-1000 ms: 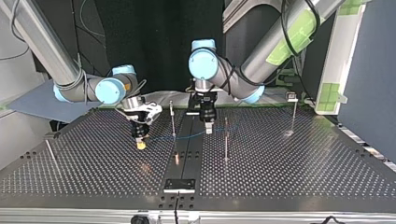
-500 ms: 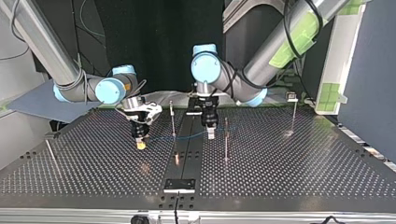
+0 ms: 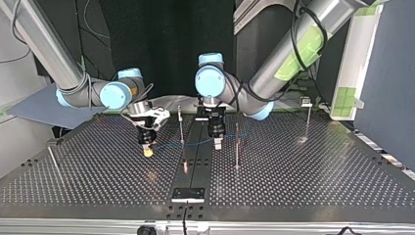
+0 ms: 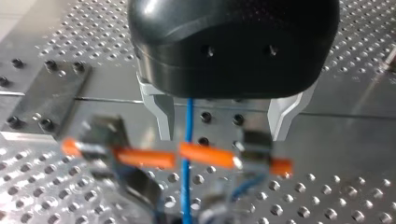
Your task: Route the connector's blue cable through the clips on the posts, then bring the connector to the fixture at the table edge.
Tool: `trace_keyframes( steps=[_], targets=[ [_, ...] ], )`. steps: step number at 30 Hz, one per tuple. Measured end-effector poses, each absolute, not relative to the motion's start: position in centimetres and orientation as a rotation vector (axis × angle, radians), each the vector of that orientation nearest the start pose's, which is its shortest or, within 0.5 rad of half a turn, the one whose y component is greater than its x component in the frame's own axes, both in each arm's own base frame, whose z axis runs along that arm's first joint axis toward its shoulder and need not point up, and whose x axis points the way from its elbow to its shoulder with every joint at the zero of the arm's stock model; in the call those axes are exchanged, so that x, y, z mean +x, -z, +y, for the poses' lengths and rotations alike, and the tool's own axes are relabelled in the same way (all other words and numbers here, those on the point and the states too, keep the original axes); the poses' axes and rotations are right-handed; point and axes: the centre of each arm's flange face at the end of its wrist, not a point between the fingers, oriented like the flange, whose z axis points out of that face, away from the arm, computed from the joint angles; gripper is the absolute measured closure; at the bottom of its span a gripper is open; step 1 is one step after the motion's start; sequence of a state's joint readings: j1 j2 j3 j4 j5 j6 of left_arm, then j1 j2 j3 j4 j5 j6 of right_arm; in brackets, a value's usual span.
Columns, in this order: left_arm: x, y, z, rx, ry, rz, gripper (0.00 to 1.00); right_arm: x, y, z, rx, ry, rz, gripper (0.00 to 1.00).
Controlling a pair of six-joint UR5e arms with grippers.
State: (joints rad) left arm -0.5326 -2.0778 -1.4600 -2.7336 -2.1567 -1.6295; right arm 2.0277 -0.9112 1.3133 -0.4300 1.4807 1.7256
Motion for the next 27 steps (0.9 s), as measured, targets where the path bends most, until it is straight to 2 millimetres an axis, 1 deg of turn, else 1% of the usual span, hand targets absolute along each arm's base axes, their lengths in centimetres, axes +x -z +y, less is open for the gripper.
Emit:
trace_keyframes(
  steps=[18,19,20,21,22,23,24,25,26,27],
  targets=[
    [52.88,-28.46,-39.09,-0.127,0.0,1.558,0.0,44.64,-24.73,-58.61,1.542,-1.719,-1.027,1.0],
    [52.89,-28.48,-39.1,-0.128,0.002,1.557,0.02,44.64,-24.74,-58.61,1.542,-1.719,-1.027,1.0],
    [52.92,-28.49,-39.1,-0.131,0.003,1.555,0.02,44.65,-24.72,-58.6,1.543,-1.719,-1.027,1.0],
    [52.93,-28.51,-39.1,-0.133,0.003,1.553,0.07,44.65,-24.72,-58.6,1.543,-1.719,-1.027,1.0],
    [52.94,-28.52,-39.08,-0.135,0.003,1.552,0.25,44.65,-24.71,-58.59,1.544,-1.719,-1.027,1.0],
    [52.96,-28.54,-39.06,-0.139,0.002,1.55,0.25,44.65,-24.71,-58.59,1.544,-1.719,-1.026,1.0],
    [52.96,-28.56,-39.06,-0.142,0.0,1.548,0.39,44.66,-24.7,-58.59,1.544,-1.719,-1.026,1.0],
    [52.96,-28.6,-39.08,-0.145,0.0,1.545,0.51,44.65,-24.69,-58.58,1.545,-1.719,-1.027,1.0],
    [52.96,-28.65,-39.15,-0.147,0.0,1.54,0.51,44.65,-24.69,-58.59,1.545,-1.719,-1.027,1.0],
    [52.97,-28.69,-39.2,-0.147,0.002,1.536,0.7,44.65,-24.69,-58.59,1.545,-1.719,-1.027,1.0]
  ],
)
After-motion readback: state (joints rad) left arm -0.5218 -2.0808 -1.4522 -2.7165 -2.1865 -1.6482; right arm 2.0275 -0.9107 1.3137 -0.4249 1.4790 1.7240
